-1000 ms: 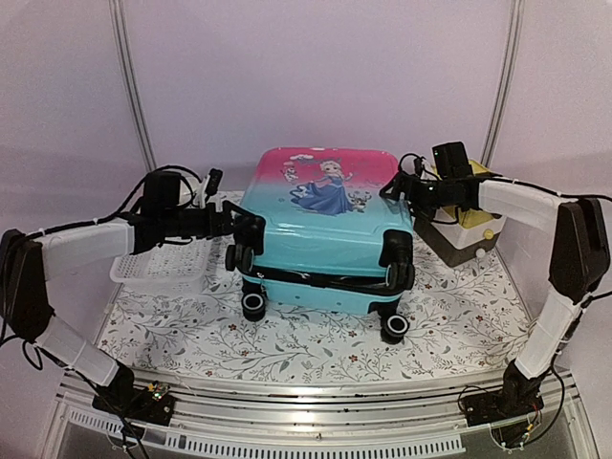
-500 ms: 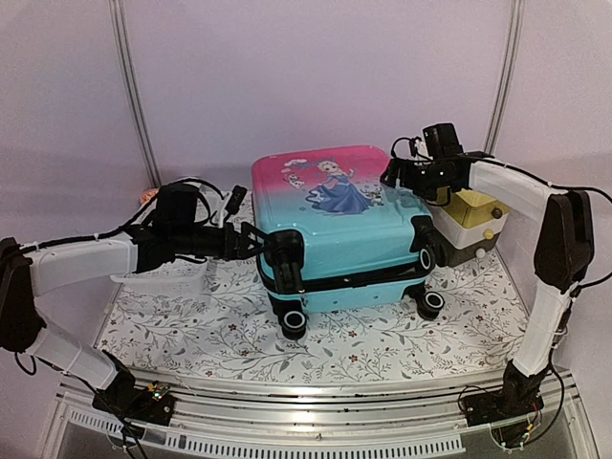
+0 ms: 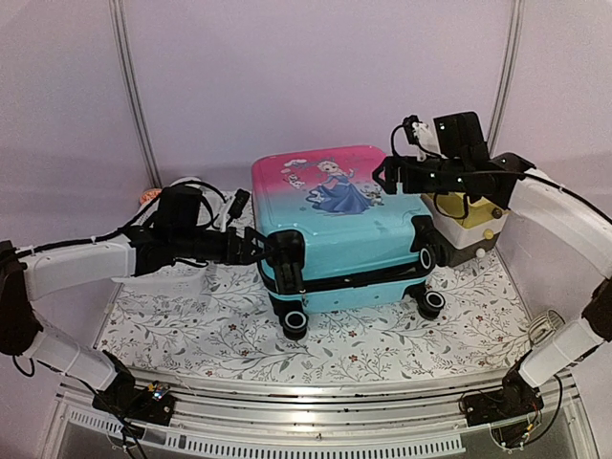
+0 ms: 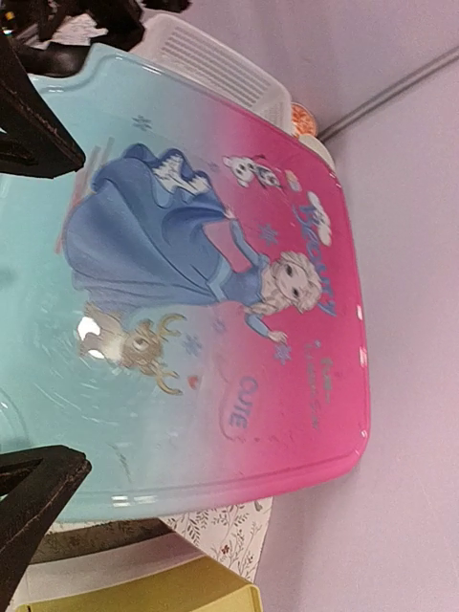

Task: Open, take out, and arrange the luggage
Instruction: Rotate the luggage at the center of the board.

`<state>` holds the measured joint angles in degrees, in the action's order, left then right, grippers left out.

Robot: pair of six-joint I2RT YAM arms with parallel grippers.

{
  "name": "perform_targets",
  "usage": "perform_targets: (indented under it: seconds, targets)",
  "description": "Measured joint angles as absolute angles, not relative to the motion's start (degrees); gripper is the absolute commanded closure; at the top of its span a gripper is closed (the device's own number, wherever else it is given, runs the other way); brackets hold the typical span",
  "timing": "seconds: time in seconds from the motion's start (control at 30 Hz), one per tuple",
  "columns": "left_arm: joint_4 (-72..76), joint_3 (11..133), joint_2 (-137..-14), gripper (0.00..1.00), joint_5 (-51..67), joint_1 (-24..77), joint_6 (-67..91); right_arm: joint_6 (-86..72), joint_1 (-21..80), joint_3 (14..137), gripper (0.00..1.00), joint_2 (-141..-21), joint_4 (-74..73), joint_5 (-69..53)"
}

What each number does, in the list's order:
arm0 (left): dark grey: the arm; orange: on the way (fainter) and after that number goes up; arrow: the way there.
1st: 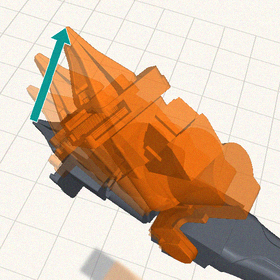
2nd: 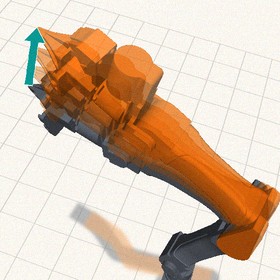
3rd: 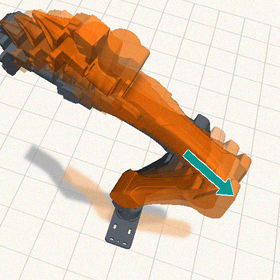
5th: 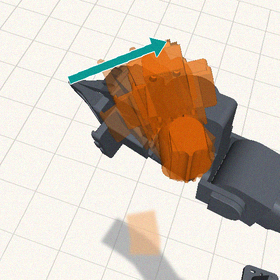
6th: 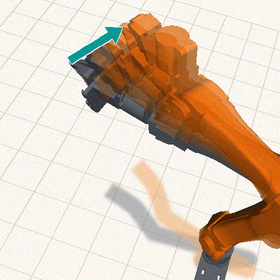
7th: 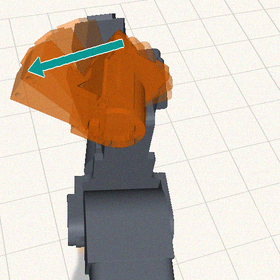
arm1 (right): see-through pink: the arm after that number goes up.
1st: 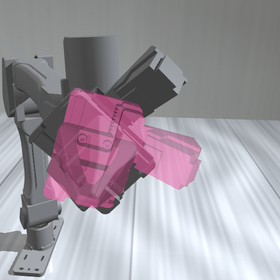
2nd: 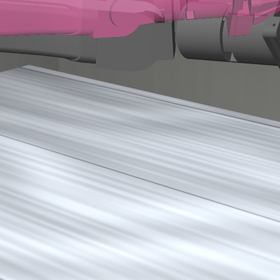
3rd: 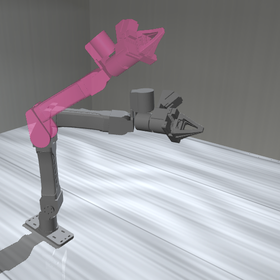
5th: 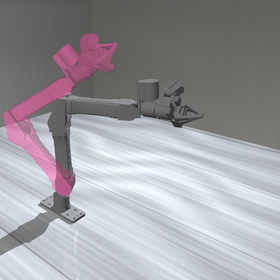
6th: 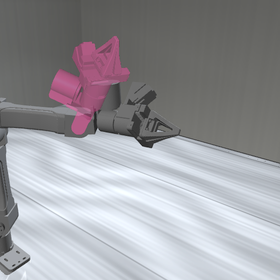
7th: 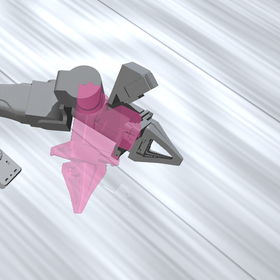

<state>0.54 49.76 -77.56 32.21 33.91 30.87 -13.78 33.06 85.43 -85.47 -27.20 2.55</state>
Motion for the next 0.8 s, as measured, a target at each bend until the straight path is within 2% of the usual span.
perform_targets:
  seconds: [0.33,0.8]
  targets:
    - [-3.4,49.6,-72.8,0.06,28.9,35.7,29.1,-12.4,44.8,65.3,0.03,-72.3,-22.4,0.6]
    - [-4.9,42.0,-61.9,0.04,21.8,35.7,28.3,-15.5,53.9,50.5,0.06,-68.9,-11.7,-6.1]
